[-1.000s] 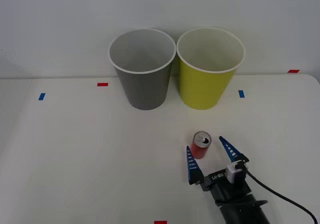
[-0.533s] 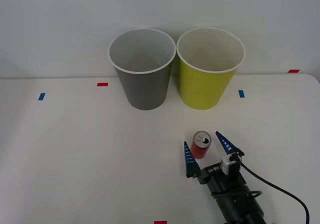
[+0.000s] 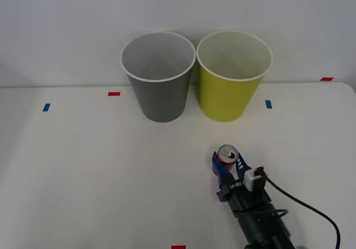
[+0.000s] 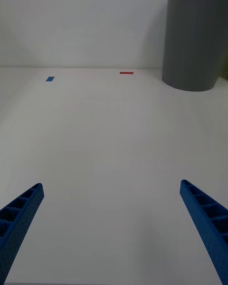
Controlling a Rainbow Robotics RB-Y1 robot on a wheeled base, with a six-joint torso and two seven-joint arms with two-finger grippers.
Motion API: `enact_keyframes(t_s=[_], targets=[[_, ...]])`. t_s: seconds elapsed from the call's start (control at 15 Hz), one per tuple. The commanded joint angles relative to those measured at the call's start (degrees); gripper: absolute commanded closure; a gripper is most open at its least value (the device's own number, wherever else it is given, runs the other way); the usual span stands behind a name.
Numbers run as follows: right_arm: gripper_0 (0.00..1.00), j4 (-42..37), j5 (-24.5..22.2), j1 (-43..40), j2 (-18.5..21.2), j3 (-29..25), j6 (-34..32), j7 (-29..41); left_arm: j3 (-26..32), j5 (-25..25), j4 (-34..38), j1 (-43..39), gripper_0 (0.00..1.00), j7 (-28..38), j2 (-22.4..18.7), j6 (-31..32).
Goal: Put cans in the gray bin and PET bottles in the light green bin.
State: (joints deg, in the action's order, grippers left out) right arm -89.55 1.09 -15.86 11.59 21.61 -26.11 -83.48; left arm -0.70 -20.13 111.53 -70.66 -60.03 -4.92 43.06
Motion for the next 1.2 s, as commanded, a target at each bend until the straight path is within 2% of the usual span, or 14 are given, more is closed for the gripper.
enact_keyframes(t_s=[0.07,0.27,0.33,0.53,0.73,1.0,1.2], targets=[[0.98,-4.14,-0.65,-0.49,0.19,-0.07,6.15,-0.37,0.00,0.00,0.00,0.00,0.00,0.00,0.00,0.00],[0.98,-18.38,-0.65,-3.39,0.72,0.45,23.64,-0.10,0.00,0.00,0.00,0.00,0.00,0.00,0.00,0.00],[0.98,-21.19,-0.74,-3.65,0.72,0.37,27.25,-0.01,0.00,0.00,0.00,0.00,0.00,0.00,0.00,0.00],[1.00,-27.26,-0.65,-2.69,0.98,-0.25,34.72,-0.45,0.00,0.00,0.00,0.00,0.00,0.00,0.00,0.00],[1.00,-32.27,-0.21,1.01,1.16,-0.25,45.53,-0.37,0.00,0.00,0.00,0.00,0.00,0.00,0.00,0.00],[1.00,-40.18,0.32,8.04,0.54,-0.16,65.13,0.25,0.00,0.00,0.00,0.00,0.00,0.00,0.00,0.00],[1.00,-43.25,1.02,14.10,-1.57,-1.74,77.35,0.69,0.00,0.00,0.00,0.00,0.00,0.00,0.00,0.00]])
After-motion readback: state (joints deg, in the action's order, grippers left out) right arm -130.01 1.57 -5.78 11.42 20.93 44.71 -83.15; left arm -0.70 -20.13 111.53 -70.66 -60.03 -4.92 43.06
